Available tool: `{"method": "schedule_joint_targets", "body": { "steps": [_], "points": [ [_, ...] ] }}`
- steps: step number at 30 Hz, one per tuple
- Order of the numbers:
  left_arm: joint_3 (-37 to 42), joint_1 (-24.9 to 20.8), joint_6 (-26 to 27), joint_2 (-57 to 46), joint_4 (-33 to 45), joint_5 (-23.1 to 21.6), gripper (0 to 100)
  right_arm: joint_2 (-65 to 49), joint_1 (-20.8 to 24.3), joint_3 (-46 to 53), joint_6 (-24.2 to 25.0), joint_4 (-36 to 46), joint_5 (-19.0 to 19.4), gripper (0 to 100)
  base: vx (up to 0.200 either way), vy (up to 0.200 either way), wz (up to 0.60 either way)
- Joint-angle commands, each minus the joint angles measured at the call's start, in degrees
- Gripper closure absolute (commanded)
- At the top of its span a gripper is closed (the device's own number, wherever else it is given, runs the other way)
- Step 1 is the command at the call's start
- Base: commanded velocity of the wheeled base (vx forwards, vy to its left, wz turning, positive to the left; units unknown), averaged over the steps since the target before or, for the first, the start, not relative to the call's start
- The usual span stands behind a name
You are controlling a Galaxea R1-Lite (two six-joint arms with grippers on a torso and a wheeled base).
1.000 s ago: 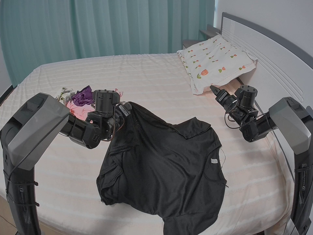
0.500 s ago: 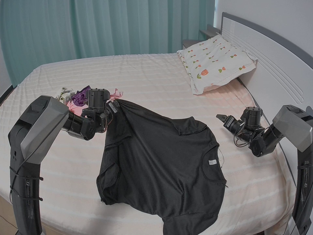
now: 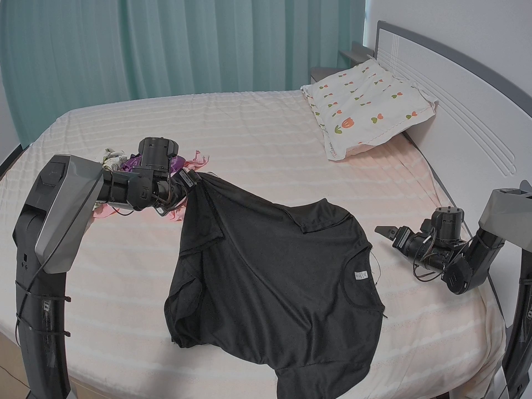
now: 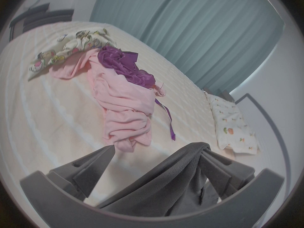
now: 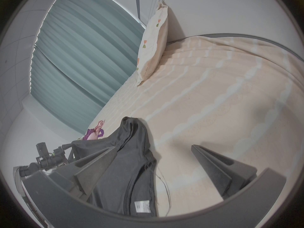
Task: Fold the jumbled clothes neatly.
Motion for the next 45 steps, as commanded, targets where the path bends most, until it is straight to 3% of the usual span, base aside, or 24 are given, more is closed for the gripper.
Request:
{"method": "schedule_joint_targets", "body": {
  "steps": [1,2,7,12,15,23,27,30,35,40,43,45],
  "points": [
    [-1.7,2.3,-3.2,-0.5,0.8,-3.0,0,-1.5,-0.3,4.3,-0.7,-1.4,0.7,0,0.0,0.0,0.0],
    [-1.9,3.1,-4.3,-0.7,1.2,-6.0,0,-2.2,-0.4,6.2,-1.0,-2.0,0.9,0,0.0,0.0,0.0],
    [-1.4,5.4,-10.7,-1.5,2.9,-10.7,0,-4.3,-0.3,12.8,-1.0,-6.5,4.1,0,0.0,0.0,0.0],
    [-2.5,6.0,-10.9,-1.6,10.5,-16.4,0,-4.3,0.0,16.0,-1.4,-9.6,5.6,0,0.0,0.0,0.0],
    [-3.2,5.8,-11.1,-2.0,14.1,-22.5,0,-4.1,0.1,16.3,-1.4,-9.7,5.8,0,0.0,0.0,0.0],
    [-3.3,6.0,-12.1,-4.0,13.2,-25.4,0,-4.1,0.2,17.2,-1.4,-9.7,5.9,0,0.0,0.0,0.0],
    [-3.0,6.3,-12.1,-7.0,17.2,-35.6,0,-4.1,0.6,18.1,-1.3,-9.8,6.0,0,0.0,0.0,0.0],
    [-3.3,6.6,-11.7,-6.8,17.8,-35.3,0,-4.1,1.2,18.2,-1.0,-9.8,6.0,0,0.0,0.0,0.0],
    [-1.0,6.5,-11.1,-7.5,18.4,-30.5,0,-3.8,1.1,18.4,-1.2,-9.8,5.9,0,0.0,0.0,0.0],
    [11.6,6.3,-9.3,-15.8,16.7,-30.2,0,-3.2,1.4,17.8,-0.8,-9.7,5.9,0,0.0,0.0,0.0],
    [18.6,5.9,-9.9,-19.5,11.9,-29.3,0,-2.1,2.4,17.1,-0.8,-9.7,5.7,0,0.0,0.0,0.0],
    [27.9,5.5,-11.4,-23.2,3.9,-27.0,0,-1.3,4.0,15.8,-0.9,-9.1,5.7,0,0.0,0.0,0.0]
  ]
}}
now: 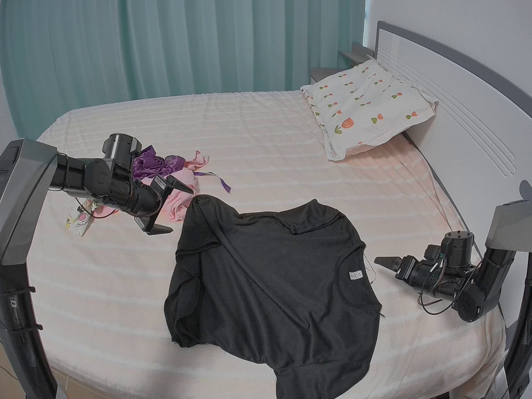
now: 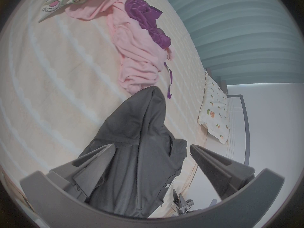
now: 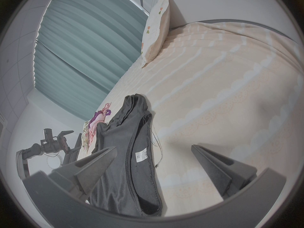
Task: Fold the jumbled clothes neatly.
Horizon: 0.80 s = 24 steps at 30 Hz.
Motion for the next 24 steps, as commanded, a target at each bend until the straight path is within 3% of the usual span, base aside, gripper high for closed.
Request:
{"method": "schedule_joint_targets", "body": {
  "steps": [1,7,10,16,22,23,24],
  "points": [
    [20.9,-0.9,-2.3,-12.6,-14.0,3.6,0,2.8,3.3,-2.6,0.1,0.7,-0.4,0,0.0,0.0,0.0],
    [34.5,-3.9,-5.5,-15.7,-26.9,7.0,0,4.7,6.5,-6.2,0.1,2.0,-1.3,0,0.0,0.0,0.0],
    [41.3,-7.1,-5.6,-15.5,-34.5,12.0,0,6.0,6.8,-9.5,0.1,5.3,-1.3,0,0.0,0.0,0.0],
    [49.4,-11.5,-5.7,-16.7,-40.8,13.8,0,6.3,7.7,-10.2,-0.3,6.2,-1.3,0,0.0,0.0,0.0],
    [50.9,-12.1,-7.0,-16.5,-43.1,13.8,0,7.1,8.7,-11.6,-0.4,7.1,-1.3,0,0.0,0.0,0.0],
    [51.0,-12.1,-7.3,-16.5,-43.1,13.8,0,7.2,8.7,-11.9,-0.4,7.7,-1.3,100,0.0,0.0,0.0],
    [51.1,-12.1,-7.4,-16.4,-43.1,13.8,0,7.2,8.6,-12.0,-0.4,7.9,-1.3,100,0.0,0.0,0.0]
  ]
}}
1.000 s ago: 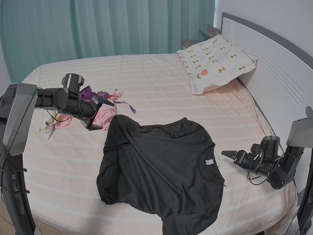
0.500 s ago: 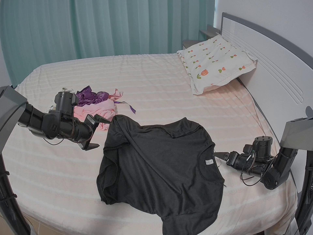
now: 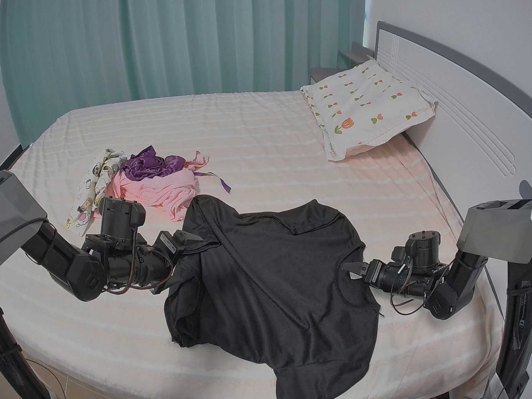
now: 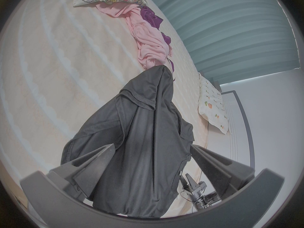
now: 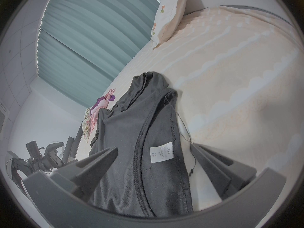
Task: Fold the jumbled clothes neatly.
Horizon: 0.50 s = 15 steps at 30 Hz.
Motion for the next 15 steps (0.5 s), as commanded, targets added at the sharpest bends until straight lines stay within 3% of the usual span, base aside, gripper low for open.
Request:
{"method": "schedule_joint_targets", "body": {
  "steps": [1,5,15],
  "points": [
    [1.3,-0.7,-0.3,-0.7,-0.2,0.0,0,1.2,0.3,-1.0,0.0,0.6,0.0,100,0.0,0.0,0.0],
    [2.2,-0.7,-0.3,-0.9,-0.2,0.0,0,0.9,-0.3,-0.6,0.1,0.6,0.0,100,0.0,0.0,0.0],
    [3.8,-0.8,-0.4,-0.5,-0.3,-0.4,0,-0.1,-10.5,-3.0,0.4,-0.2,0.1,100,0.0,0.0,0.0]
  ]
}}
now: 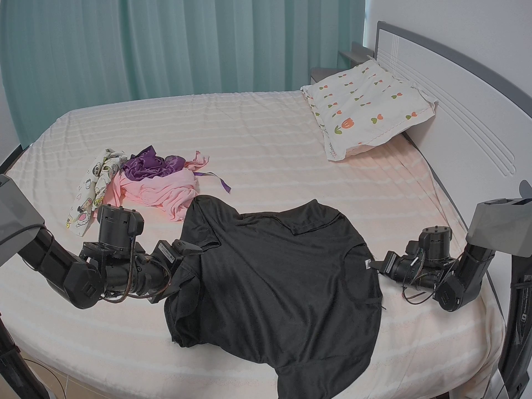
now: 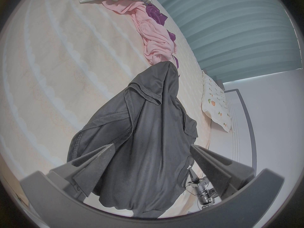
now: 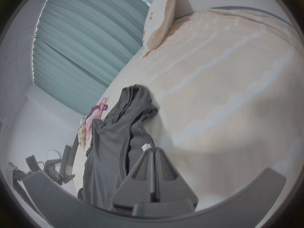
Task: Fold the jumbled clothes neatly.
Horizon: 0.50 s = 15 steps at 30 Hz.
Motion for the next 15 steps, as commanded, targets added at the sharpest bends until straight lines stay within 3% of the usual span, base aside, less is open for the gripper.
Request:
{"method": "schedule_joint_targets", "body": {
  "steps": [1,6,15],
  "points": [
    [0.4,0.0,-0.1,0.6,0.0,-0.3,0,-0.4,-5.6,-2.4,0.1,-0.1,0.1,100,0.0,0.0,0.0],
    [0.5,0.0,-0.1,1.4,0.0,-0.3,0,0.0,-9.4,-5.4,0.0,-0.2,0.0,100,0.0,0.0,0.0],
    [1.2,-0.4,0.5,3.7,-0.8,-0.4,0,1.4,-11.1,-9.7,0.0,-0.1,-0.2,100,0.0,0.0,0.0]
  ]
}}
